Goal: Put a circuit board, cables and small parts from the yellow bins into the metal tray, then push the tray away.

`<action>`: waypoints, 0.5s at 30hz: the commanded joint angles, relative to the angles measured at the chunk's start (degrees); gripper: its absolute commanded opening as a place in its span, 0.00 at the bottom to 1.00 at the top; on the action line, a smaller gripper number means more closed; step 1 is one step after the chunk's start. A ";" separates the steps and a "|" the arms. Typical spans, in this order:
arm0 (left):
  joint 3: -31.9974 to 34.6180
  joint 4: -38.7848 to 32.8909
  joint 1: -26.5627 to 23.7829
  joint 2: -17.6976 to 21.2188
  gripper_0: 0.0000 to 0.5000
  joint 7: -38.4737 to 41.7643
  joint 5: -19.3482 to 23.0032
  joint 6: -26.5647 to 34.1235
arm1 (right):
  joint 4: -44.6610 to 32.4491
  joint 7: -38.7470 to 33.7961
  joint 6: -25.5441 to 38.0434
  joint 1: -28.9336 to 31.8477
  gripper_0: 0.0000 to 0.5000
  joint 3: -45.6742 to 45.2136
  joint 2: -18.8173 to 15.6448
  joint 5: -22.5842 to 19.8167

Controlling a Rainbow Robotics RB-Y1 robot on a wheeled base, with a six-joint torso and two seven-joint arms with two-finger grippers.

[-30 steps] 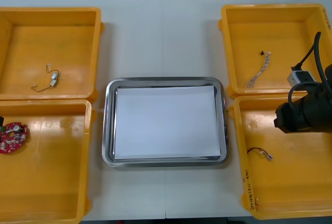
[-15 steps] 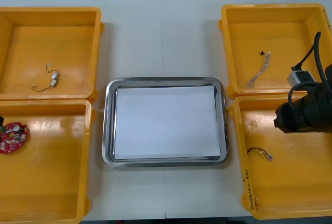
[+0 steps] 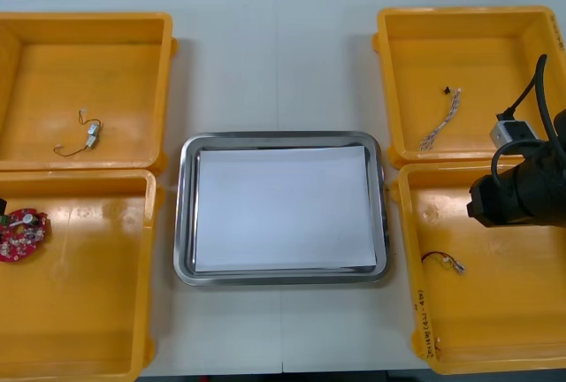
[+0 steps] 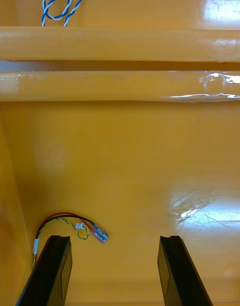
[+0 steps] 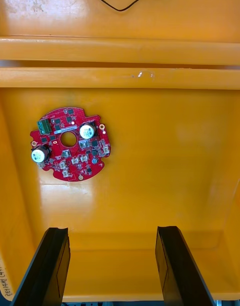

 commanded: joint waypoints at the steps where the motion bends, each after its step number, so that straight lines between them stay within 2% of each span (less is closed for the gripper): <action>1: 1.74 -1.32 1.05 -0.60 1.00 -1.13 -0.48 0.38 | -0.52 -0.58 0.23 0.65 1.00 -1.66 0.44 0.16; 15: 1.74 -1.32 1.05 -0.60 1.00 -1.13 -0.48 0.38 | -0.52 -0.58 0.23 0.65 1.00 -1.66 0.44 0.16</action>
